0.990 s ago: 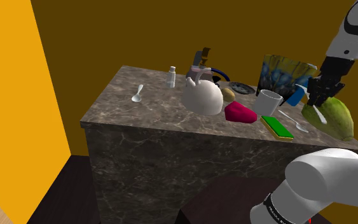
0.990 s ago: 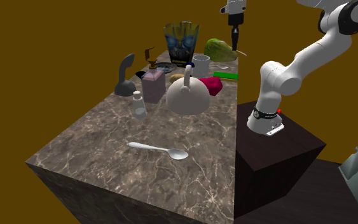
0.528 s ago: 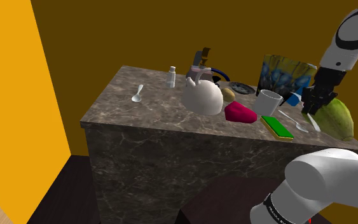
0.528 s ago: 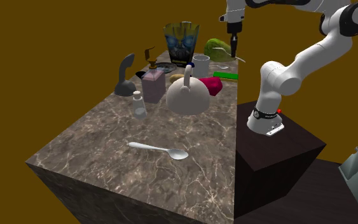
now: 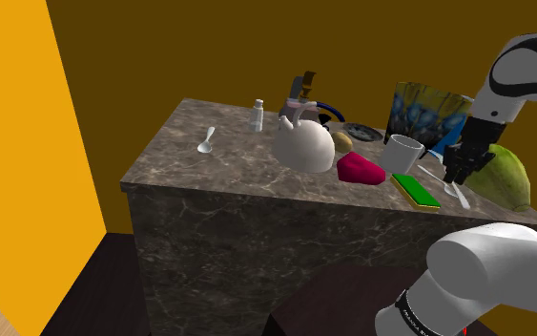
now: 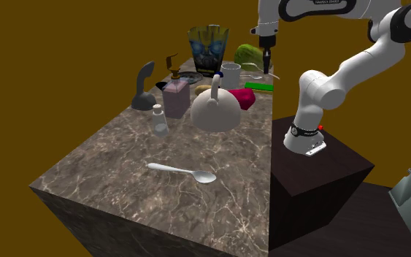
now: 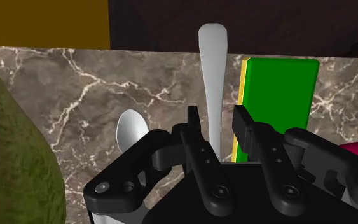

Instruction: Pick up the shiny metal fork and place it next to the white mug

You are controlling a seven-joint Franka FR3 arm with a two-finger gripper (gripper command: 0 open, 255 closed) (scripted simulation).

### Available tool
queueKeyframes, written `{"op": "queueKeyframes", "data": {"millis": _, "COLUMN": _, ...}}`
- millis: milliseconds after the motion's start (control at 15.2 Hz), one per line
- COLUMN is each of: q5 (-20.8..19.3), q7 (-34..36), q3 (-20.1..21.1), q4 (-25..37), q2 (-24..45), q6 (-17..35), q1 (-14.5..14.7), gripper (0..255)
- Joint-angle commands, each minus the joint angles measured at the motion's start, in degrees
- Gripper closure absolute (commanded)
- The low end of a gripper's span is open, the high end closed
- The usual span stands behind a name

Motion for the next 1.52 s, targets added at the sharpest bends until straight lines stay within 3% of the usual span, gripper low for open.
{"op": "queueKeyframes", "data": {"millis": 0, "q5": -0.6, "q7": 0.1, "q3": -0.6, "q4": -1.8, "q2": -0.3, "q6": 1.5, "q1": -0.2, "gripper": 255}}
{"op": "queueKeyframes", "data": {"millis": 462, "q5": -2.3, "q7": 0.4, "q3": -2.5, "q4": -6.8, "q2": -0.7, "q6": 6.1, "q1": -0.9, "gripper": 255}}
{"op": "queueKeyframes", "data": {"millis": 924, "q5": -2.3, "q7": 0.4, "q3": -2.4, "q4": -6.8, "q2": -0.6, "q6": 6.2, "q1": -1.0, "gripper": 255}}
{"op": "queueKeyframes", "data": {"millis": 990, "q5": -2.3, "q7": 0.4, "q3": -2.5, "q4": -6.8, "q2": -0.6, "q6": 6.2, "q1": -1.0, "gripper": 0}}
{"op": "queueKeyframes", "data": {"millis": 1320, "q5": -2.3, "q7": 0.4, "q3": -2.4, "q4": -6.8, "q2": -0.6, "q6": 6.2, "q1": -1.0, "gripper": 0}}
{"op": "queueKeyframes", "data": {"millis": 1452, "q5": -0.9, "q7": 0.2, "q3": -1.2, "q4": -2.7, "q2": 0.3, "q6": 3.1, "q1": -0.1, "gripper": 0}}
